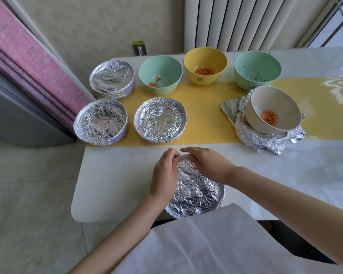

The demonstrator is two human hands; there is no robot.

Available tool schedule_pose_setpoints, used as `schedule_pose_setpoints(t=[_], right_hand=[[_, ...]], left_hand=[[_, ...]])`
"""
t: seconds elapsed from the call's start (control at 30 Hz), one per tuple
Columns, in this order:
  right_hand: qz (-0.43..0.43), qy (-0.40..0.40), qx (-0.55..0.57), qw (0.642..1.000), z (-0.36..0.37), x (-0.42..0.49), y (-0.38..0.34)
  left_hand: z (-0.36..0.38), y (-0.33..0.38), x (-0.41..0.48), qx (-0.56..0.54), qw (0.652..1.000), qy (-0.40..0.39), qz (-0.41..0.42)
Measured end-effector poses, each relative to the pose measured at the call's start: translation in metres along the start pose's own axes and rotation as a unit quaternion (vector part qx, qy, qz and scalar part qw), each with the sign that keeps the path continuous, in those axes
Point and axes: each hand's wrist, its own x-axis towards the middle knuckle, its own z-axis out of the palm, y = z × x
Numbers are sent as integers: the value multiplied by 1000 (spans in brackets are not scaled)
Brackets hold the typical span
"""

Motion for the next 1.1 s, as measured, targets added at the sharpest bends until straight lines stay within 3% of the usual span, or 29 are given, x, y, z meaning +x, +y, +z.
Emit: schedule_pose_setpoints(t=[0.2, 0.47, 0.63, 0.77, 1.1], right_hand=[[4, -23, -23, 999, 5, 9, 0], [23, 14, 15, 1000, 4, -1, -2], [26, -17, -2, 1000, 4, -4, 1], [22, -45, -21, 999, 3, 2, 2], [66, -8, -16, 998, 3, 19, -5]], left_hand=[[-2, -2, -2, 6, 1000, 7, 11], [-7, -5, 1, 46, 999, 2, 7], [-6, -7, -2, 59, 998, -15, 21], [-6, -7, 0, 52, 998, -20, 9], [-6, -12, 4, 73, 996, 1, -47]])
